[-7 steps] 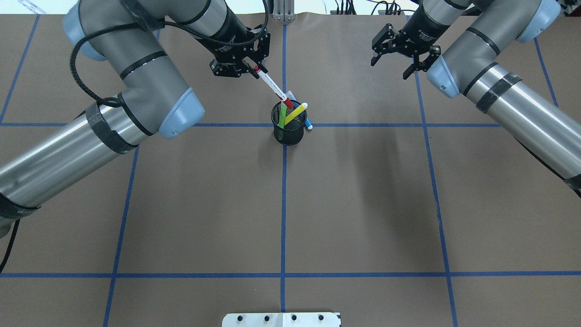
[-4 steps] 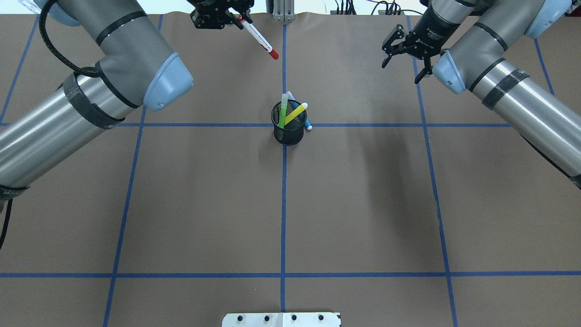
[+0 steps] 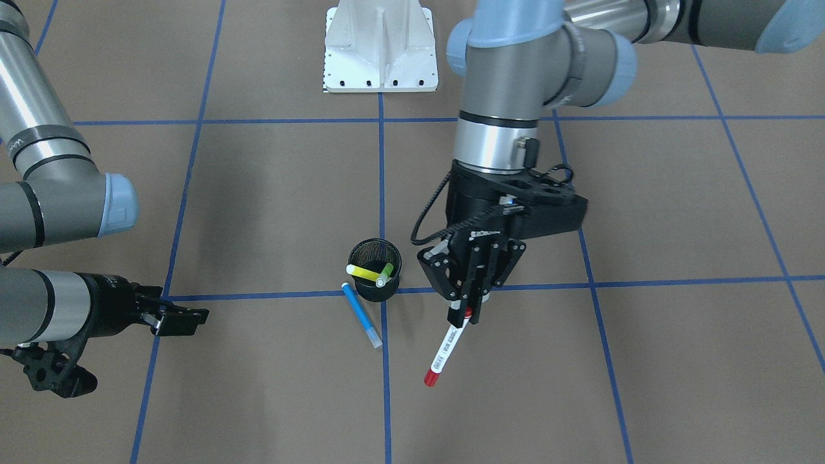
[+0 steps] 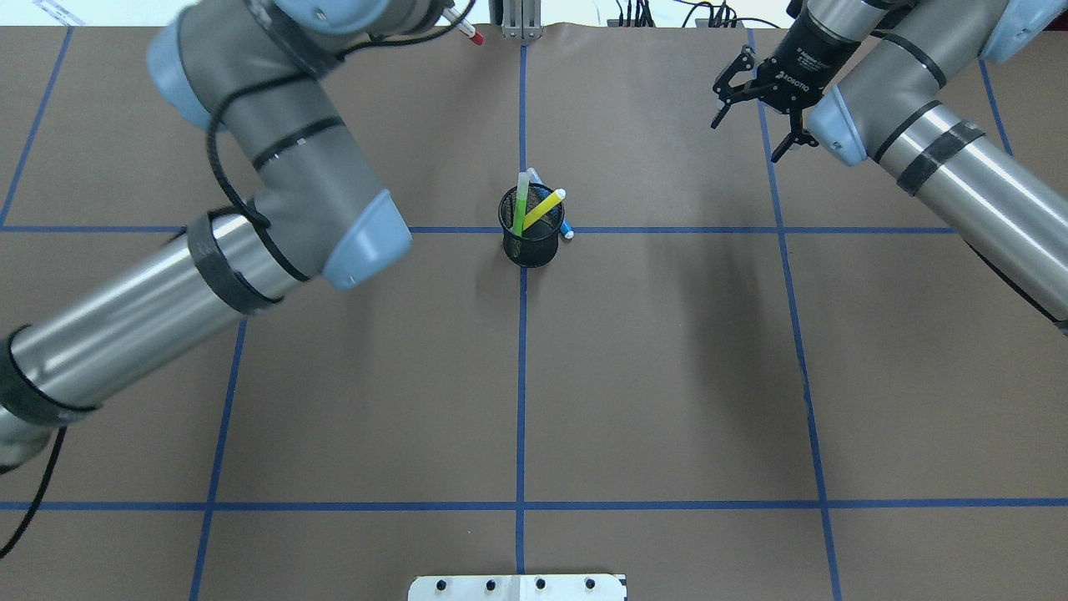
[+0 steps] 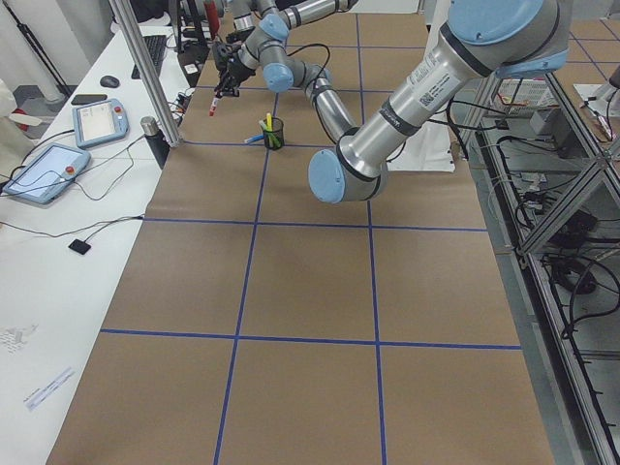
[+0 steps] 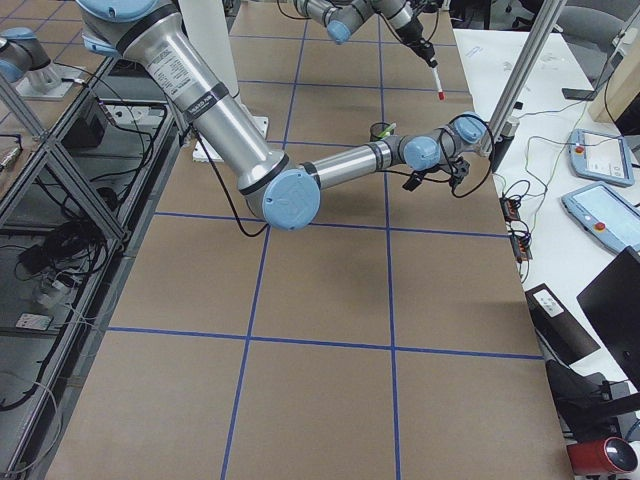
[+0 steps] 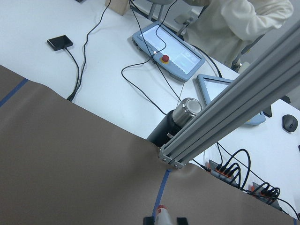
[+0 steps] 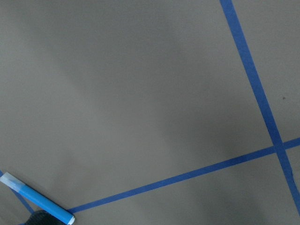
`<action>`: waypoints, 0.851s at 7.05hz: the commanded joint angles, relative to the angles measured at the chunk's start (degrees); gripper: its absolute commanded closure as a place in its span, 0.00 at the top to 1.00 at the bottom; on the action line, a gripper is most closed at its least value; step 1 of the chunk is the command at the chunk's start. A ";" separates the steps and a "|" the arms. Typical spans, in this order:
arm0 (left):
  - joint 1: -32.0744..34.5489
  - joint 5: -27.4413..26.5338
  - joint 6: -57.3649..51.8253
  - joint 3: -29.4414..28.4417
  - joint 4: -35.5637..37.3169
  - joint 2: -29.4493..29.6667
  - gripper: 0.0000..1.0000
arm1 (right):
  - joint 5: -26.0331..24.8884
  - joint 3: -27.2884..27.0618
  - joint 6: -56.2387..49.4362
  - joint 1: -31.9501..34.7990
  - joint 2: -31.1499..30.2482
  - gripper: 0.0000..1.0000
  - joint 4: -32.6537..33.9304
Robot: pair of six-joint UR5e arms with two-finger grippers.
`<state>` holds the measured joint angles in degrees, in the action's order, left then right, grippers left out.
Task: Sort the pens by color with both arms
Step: 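Swing the left gripper down and lay the red marker beside the cup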
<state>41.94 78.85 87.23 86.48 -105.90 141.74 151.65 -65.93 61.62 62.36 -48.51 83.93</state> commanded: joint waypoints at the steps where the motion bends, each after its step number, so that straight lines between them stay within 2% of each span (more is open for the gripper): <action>1: -8.34 -14.82 1.18 -2.00 -0.53 -0.06 0.00 | 0.14 0.01 -0.10 0.04 0.08 0.99 -0.08; 3: -11.52 -21.69 1.54 -5.34 -0.80 -0.23 0.00 | 0.14 -0.16 -0.18 0.04 0.17 0.99 -0.26; 4: -12.14 -24.51 2.67 -8.84 -1.06 0.03 0.00 | 0.14 -0.25 -0.18 0.04 0.35 0.99 -0.26; 6: -12.58 -26.20 3.56 -13.15 -1.76 1.69 0.00 | 0.14 -0.34 -0.10 0.04 0.52 0.99 -0.26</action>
<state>29.74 54.03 90.18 76.32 -107.31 142.29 151.79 -66.19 61.46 62.40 -48.10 83.68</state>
